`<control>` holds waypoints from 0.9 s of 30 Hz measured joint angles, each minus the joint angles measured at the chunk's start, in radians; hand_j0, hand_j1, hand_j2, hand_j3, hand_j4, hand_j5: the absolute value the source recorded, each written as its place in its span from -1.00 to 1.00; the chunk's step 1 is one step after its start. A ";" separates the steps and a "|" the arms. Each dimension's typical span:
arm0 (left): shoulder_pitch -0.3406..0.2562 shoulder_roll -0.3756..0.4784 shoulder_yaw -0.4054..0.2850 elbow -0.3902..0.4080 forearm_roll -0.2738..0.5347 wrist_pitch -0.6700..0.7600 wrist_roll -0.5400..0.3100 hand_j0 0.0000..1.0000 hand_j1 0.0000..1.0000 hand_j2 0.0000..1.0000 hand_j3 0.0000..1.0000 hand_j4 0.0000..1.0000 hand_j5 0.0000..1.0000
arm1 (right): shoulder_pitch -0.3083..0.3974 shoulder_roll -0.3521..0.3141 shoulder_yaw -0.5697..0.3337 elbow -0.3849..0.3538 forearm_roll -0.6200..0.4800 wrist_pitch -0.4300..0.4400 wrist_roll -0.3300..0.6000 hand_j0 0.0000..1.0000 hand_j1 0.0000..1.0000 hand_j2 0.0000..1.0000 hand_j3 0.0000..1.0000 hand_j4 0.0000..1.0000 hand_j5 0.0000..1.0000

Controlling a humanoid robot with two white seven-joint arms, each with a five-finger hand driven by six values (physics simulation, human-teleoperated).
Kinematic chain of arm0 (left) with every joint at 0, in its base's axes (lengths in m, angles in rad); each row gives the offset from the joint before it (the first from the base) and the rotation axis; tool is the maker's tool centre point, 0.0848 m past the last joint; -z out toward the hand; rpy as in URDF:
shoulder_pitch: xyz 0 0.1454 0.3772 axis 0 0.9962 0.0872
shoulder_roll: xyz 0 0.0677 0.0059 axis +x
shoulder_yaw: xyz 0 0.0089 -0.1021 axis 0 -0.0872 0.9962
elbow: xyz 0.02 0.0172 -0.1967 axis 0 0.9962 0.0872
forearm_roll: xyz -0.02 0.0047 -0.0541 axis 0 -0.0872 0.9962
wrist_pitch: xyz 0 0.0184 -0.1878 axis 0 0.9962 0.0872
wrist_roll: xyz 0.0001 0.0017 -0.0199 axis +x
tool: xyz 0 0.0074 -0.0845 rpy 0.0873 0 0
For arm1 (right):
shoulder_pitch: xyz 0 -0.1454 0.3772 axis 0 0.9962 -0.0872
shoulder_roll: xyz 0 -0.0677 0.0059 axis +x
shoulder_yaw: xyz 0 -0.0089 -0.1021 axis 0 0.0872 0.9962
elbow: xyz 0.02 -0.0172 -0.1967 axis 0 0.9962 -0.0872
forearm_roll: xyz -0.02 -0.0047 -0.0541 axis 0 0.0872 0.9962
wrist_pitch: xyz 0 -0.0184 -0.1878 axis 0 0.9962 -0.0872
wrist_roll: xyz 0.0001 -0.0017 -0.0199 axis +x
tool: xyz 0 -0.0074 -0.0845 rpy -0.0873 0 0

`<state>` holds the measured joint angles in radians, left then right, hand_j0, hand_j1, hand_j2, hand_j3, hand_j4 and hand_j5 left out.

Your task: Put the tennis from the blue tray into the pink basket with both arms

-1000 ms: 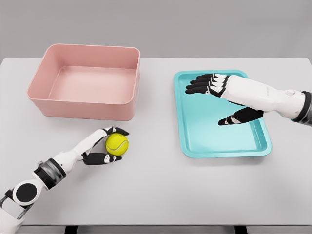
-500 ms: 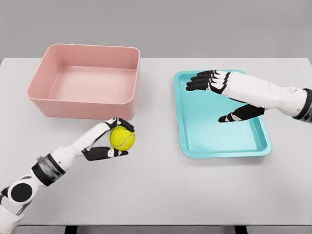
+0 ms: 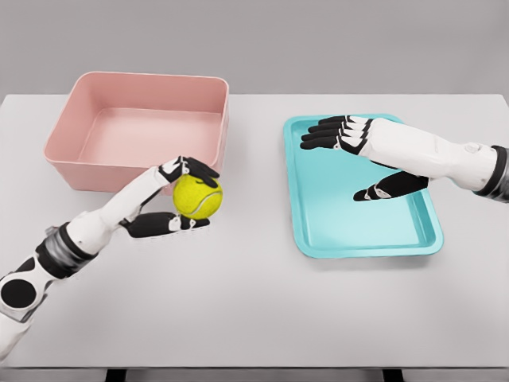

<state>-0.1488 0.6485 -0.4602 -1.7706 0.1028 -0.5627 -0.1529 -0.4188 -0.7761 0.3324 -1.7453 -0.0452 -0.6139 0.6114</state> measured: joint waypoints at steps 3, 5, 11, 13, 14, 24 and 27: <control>-0.034 0.004 0.009 0.000 0.023 0.015 0.000 -0.22 -0.22 -0.22 -0.22 -0.22 -0.22 | 0.002 -0.001 -0.002 0.000 0.000 0.000 0.000 1.00 1.00 1.00 1.00 1.00 1.00; -0.067 0.009 0.012 0.001 0.038 0.040 0.000 -0.22 -0.22 -0.22 -0.22 -0.22 -0.22 | 0.002 -0.001 -0.002 0.000 0.001 0.000 0.000 1.00 1.00 1.00 1.00 1.00 1.00; -0.159 0.040 0.015 0.006 0.112 0.191 -0.001 -0.23 -0.23 -0.23 -0.23 -0.23 -0.23 | 0.002 0.001 -0.002 -0.006 0.001 0.000 0.000 1.00 1.00 1.00 1.00 1.00 1.00; -0.187 0.045 0.014 0.011 0.122 0.257 -0.001 -0.23 -0.23 -0.23 -0.23 -0.23 -0.23 | 0.002 0.001 -0.002 -0.007 0.001 0.000 0.000 1.00 1.00 1.00 1.00 1.00 1.00; -0.201 0.046 0.014 0.013 0.123 0.289 -0.002 -0.23 -0.23 -0.23 -0.23 -0.23 -0.23 | 0.002 0.001 -0.002 -0.007 0.001 0.000 0.000 1.00 1.00 1.00 1.00 1.00 1.00; -0.305 0.045 0.005 0.118 0.126 0.478 -0.010 -0.22 -0.22 -0.22 -0.22 -0.22 -0.22 | 0.002 0.001 -0.001 -0.008 0.001 0.000 0.000 1.00 1.00 1.00 1.00 1.00 1.00; -0.334 0.042 -0.001 0.160 0.123 0.510 -0.010 -0.22 -0.22 -0.22 -0.22 -0.22 -0.22 | 0.002 0.002 -0.001 -0.008 0.001 0.000 0.000 1.00 1.00 1.00 1.00 1.00 1.00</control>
<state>-0.4832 0.6900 -0.4608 -1.6105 0.2262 -0.0522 -0.1633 -0.4172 -0.7743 0.3310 -1.7529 -0.0446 -0.6139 0.6114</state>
